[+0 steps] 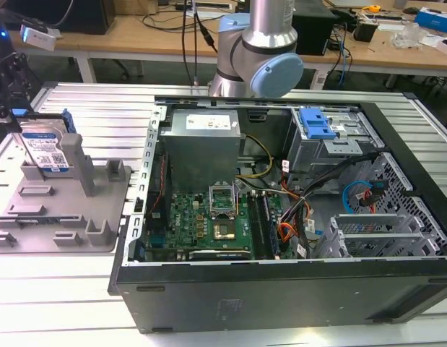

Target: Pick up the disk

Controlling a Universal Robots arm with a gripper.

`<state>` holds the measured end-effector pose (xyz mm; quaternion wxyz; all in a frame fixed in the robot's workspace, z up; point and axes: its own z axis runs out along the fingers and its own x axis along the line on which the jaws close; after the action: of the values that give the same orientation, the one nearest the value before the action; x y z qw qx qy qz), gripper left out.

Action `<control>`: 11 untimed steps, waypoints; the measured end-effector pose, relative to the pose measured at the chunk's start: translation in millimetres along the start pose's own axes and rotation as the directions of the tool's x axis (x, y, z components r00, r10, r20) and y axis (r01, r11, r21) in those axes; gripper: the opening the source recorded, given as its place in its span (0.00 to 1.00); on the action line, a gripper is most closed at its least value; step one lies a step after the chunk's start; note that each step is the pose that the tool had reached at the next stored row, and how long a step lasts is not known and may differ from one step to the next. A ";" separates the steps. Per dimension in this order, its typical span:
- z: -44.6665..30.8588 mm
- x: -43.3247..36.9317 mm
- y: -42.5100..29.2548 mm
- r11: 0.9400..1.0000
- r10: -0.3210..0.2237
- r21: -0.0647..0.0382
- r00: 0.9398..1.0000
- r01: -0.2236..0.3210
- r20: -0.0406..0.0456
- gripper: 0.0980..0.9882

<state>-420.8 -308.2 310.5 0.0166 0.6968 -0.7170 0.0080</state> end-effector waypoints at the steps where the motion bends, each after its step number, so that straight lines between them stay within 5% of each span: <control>1: 1.2 0.0 0.0 1.000 0.000 0.000 1.000 0.000 0.000 0.51; 11: 9.4 0.1 -0.1 1.000 0.000 0.000 1.000 0.000 0.000 0.51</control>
<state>-420.8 -308.6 301.1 0.0166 0.6968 -0.7170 0.0079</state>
